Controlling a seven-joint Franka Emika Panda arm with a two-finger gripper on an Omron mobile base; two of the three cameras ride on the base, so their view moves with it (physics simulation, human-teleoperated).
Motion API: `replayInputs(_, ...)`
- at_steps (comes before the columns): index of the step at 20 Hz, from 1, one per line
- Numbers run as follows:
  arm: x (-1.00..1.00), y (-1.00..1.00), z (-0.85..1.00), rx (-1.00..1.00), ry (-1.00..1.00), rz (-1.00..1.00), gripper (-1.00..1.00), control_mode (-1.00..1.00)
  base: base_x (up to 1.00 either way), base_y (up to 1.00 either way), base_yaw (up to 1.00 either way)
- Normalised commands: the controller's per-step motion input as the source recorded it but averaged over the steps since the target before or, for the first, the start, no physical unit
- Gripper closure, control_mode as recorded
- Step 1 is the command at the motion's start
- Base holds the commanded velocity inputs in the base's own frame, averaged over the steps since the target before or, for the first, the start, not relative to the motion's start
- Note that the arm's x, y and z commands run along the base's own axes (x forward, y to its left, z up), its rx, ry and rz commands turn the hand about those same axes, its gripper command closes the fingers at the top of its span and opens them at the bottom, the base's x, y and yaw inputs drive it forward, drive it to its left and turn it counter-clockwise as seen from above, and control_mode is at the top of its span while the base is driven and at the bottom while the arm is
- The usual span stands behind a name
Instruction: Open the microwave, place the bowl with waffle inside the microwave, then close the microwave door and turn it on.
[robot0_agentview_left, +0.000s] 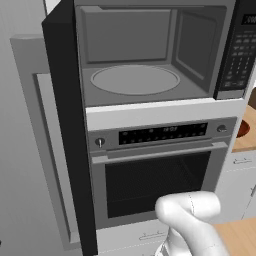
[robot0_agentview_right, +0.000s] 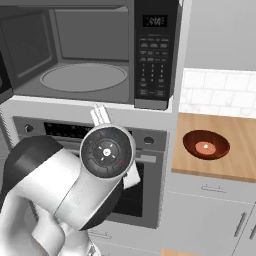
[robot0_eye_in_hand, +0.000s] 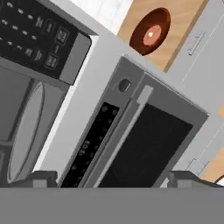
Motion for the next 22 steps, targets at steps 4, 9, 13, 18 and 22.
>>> replayInputs(4, 0.79, -1.00, -0.32, 0.23, 0.22, -0.18, -1.00, -1.00, 0.00, 0.00, 0.00)
replayInputs(9, 0.76, -0.98, -0.50, 0.12, 0.15, -0.06, -1.00, -1.00, 0.00, 0.00, 0.00)
replayInputs(13, 0.59, -0.99, -0.88, 0.09, 0.00, 0.00, -1.00, -1.00, 0.00, 0.00, 0.00)
replayInputs(18, 0.91, -0.71, -0.82, 0.05, 0.01, 0.00, -1.00, -1.00, 0.00, 0.00, 0.00)
replayInputs(22, 0.97, -0.75, -0.58, 0.10, 0.05, 0.00, -1.00, -1.00, 0.00, 0.00, 0.00)
